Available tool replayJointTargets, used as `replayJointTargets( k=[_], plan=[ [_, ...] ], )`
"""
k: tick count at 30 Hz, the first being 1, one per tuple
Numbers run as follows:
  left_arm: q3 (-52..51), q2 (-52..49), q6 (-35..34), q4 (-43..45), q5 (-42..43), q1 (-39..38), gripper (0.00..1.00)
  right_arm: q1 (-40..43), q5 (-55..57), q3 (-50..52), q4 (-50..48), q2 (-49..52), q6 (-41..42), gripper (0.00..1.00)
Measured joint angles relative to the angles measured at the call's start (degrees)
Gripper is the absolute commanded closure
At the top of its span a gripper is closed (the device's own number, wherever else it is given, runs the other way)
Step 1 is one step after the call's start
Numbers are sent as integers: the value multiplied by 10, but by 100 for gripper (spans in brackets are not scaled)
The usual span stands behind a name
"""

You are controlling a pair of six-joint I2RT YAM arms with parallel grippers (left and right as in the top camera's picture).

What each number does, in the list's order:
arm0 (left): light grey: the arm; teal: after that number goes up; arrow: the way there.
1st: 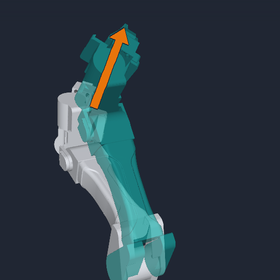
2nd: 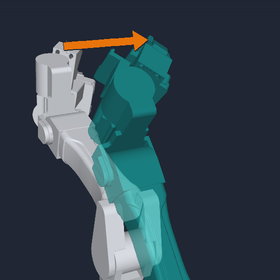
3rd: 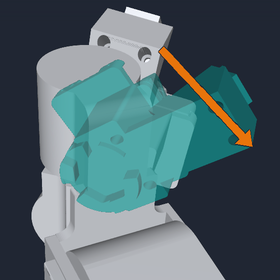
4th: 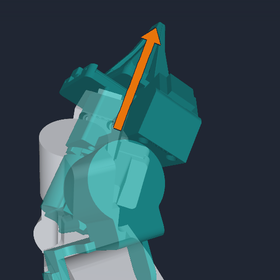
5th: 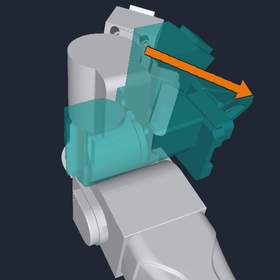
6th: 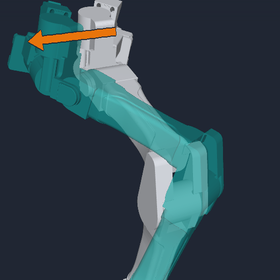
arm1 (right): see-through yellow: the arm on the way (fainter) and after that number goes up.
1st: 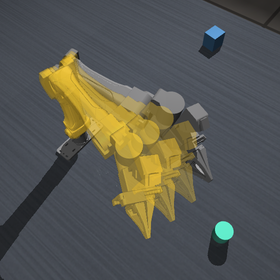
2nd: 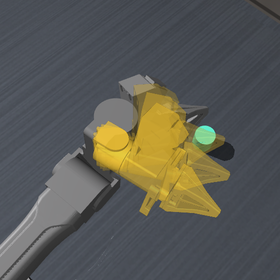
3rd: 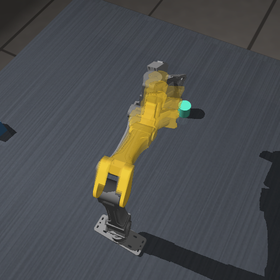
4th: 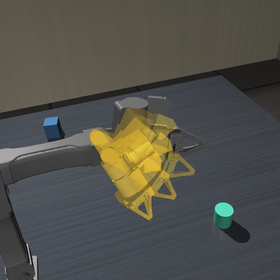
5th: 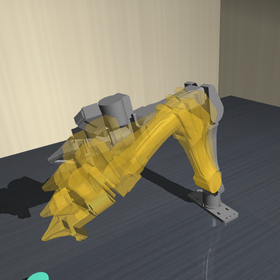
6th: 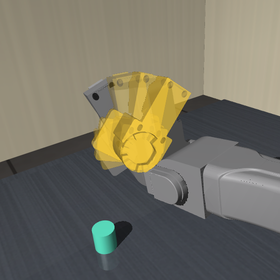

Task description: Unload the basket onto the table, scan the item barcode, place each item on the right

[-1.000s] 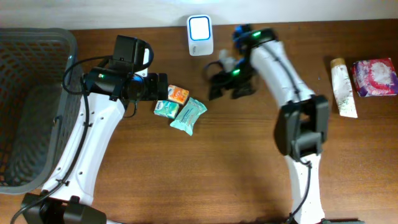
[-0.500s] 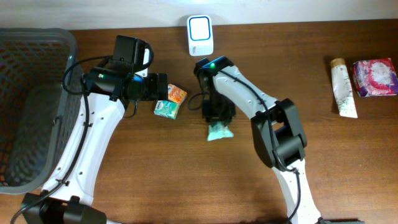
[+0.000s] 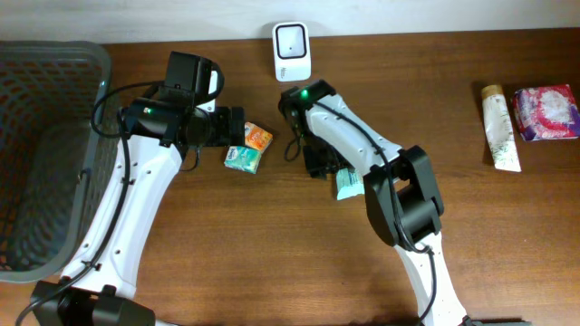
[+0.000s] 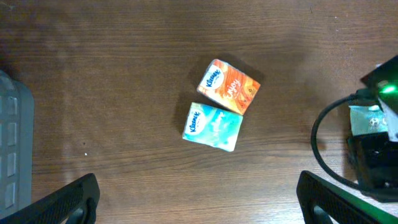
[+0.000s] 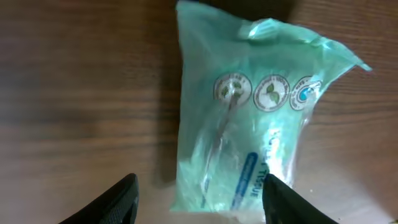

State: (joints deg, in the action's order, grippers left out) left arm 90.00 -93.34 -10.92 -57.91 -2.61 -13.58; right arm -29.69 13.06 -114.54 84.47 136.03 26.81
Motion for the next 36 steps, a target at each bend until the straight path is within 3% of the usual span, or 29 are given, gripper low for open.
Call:
replayJointTargets(
  k=[3, 6, 8, 9, 10, 12, 15, 17, 19, 21, 23, 24, 27, 31, 32, 33, 34, 36],
  plan=[
    [0, 0, 0, 0, 0, 0, 1, 0, 60, 44, -57, -2, 28, 42],
    [0, 0, 0, 0, 0, 0, 1, 0, 93, 98, -108, -18, 32, 69],
    [0, 0, 0, 0, 0, 0, 1, 0, 103, 111, -114, -22, 33, 71],
    [0, 0, 0, 0, 0, 0, 1, 0, 103, 111, -113, -22, 34, 79],
    [0, 0, 0, 0, 0, 0, 1, 2, 96, 104, -97, -21, 32, 93],
    [0, 0, 0, 0, 0, 0, 1, 29, 9, 38, -56, -11, -15, 92],
    [0, 0, 0, -1, 0, 0, 1, 121, -216, -51, -17, -8, -130, 91],
    [0, 0, 0, 0, 0, 0, 1, 209, -428, -52, -10, -8, -236, 89],
    [0, 0, 0, 0, 0, 0, 1, 243, -602, 2, -23, -7, -330, 87],
    [0, 0, 0, 0, 0, 0, 1, 245, -672, 68, -56, -5, -361, 84],
    [0, 0, 0, 0, 0, 0, 1, 254, -695, 136, -109, -3, -353, 54],
    [0, 0, 0, 0, 0, 0, 1, 264, -688, 146, -123, -3, -332, 47],
    [0, 0, 0, 0, 0, 0, 1, 317, -623, 145, -117, -3, -293, 39],
    [0, 0, 0, 0, 0, 0, 1, 354, -544, 28, 45, 1, -333, 36],
    [0, 0, 0, 0, 0, 0, 1, 344, -540, 16, 50, 1, -346, 28],
    [0, 0, 0, 0, 0, 0, 1, 335, -537, 15, 50, 1, -351, 10],
    [0, 0, 0, 0, 0, 0, 1, 321, -534, 15, 42, 1, -354, 0],
    [0, 0, 0, 0, 0, 0, 1, 301, -531, 15, 38, 1, -362, 2]
  ],
)
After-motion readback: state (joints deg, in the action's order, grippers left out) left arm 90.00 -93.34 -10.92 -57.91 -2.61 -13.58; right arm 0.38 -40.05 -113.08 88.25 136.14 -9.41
